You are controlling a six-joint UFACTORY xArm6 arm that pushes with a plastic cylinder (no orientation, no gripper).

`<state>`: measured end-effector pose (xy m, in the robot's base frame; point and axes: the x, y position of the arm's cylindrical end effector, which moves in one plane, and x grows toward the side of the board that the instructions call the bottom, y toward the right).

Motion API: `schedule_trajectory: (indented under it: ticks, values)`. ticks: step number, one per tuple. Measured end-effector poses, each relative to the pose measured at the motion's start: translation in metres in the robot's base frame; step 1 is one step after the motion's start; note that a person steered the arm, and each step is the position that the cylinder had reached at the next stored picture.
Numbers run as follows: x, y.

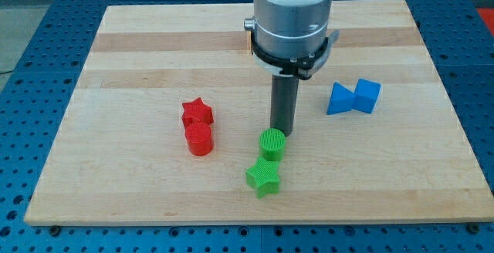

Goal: Move the green star into the right of the green circle

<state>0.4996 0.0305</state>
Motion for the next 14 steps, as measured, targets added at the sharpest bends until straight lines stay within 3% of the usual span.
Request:
schedule_trajectory:
  ticks: [6, 8, 10, 11, 12, 13, 14]
  values:
    - [0.046, -0.166]
    - [0.11, -0.086]
    - [0.111, -0.006]
    - [0.092, 0.028]
    - [0.09, 0.037]
    - [0.099, 0.094]
    - [0.068, 0.109]
